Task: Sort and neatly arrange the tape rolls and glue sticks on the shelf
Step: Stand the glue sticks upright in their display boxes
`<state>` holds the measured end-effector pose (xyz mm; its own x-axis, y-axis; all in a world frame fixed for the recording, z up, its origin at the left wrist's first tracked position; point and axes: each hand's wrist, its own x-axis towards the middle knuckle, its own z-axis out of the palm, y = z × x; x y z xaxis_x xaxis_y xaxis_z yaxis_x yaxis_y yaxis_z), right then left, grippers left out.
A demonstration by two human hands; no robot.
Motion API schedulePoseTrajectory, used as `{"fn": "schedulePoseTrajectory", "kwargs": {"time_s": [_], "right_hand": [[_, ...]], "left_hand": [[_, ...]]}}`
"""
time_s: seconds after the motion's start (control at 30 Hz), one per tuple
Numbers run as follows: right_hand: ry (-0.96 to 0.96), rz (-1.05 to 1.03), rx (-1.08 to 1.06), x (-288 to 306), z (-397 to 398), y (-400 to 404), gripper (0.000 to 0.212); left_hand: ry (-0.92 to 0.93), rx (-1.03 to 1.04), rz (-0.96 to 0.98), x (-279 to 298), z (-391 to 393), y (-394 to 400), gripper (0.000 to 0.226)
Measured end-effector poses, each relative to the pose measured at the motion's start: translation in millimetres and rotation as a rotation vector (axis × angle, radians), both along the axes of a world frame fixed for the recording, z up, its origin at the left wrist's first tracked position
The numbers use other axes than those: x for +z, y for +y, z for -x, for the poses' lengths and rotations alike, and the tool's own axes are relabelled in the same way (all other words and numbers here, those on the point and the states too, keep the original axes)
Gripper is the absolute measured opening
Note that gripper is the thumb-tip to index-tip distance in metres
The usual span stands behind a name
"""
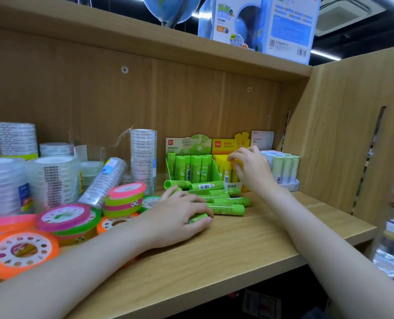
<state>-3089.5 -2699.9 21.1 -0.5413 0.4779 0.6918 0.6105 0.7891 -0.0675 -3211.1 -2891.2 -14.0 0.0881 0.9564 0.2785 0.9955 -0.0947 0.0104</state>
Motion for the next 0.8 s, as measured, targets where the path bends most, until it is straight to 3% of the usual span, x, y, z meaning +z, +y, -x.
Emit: {"fn": "schedulePoseTrajectory", "kwargs": {"time_s": [0.1,0.23,0.33,0.5,0.6,0.7,0.8], "right_hand": [[-0.024,0.026,0.033,-6.9,-8.4,1.2,0.048],[0.065,0.229,0.183,-20.7,-23.0,2.2,0.073],[0.186,0.308,0.198,-22.0,-25.5,2.3,0.077],[0.286,0.256,0.166,-18.6,-29.8,-0.5,0.066],[0.269,0.127,0.248,-21.3,-33.7,-11.5,0.039],[0.099,0.298,0.348,-30.7,-50.0,-25.4,0.017],[-0.015,0.495,0.444,-37.7,-63.6,-33.1,0.014]], "left_hand": [[-0.001,0.003,-0.001,0.1,-1.1,-0.3,0.035],[-0.003,0.008,0.001,0.5,-1.3,-1.2,0.035],[-0.002,0.007,0.001,1.4,-2.2,-1.6,0.036],[-0.003,0.002,0.003,1.4,-1.5,-1.1,0.036],[-0.003,0.002,0.002,1.7,-1.6,-1.9,0.036],[-0.004,0.001,0.009,1.9,-2.3,-1.9,0.037],[-0.011,0.004,-0.005,2.4,-2.4,-2.6,0.035]]}}
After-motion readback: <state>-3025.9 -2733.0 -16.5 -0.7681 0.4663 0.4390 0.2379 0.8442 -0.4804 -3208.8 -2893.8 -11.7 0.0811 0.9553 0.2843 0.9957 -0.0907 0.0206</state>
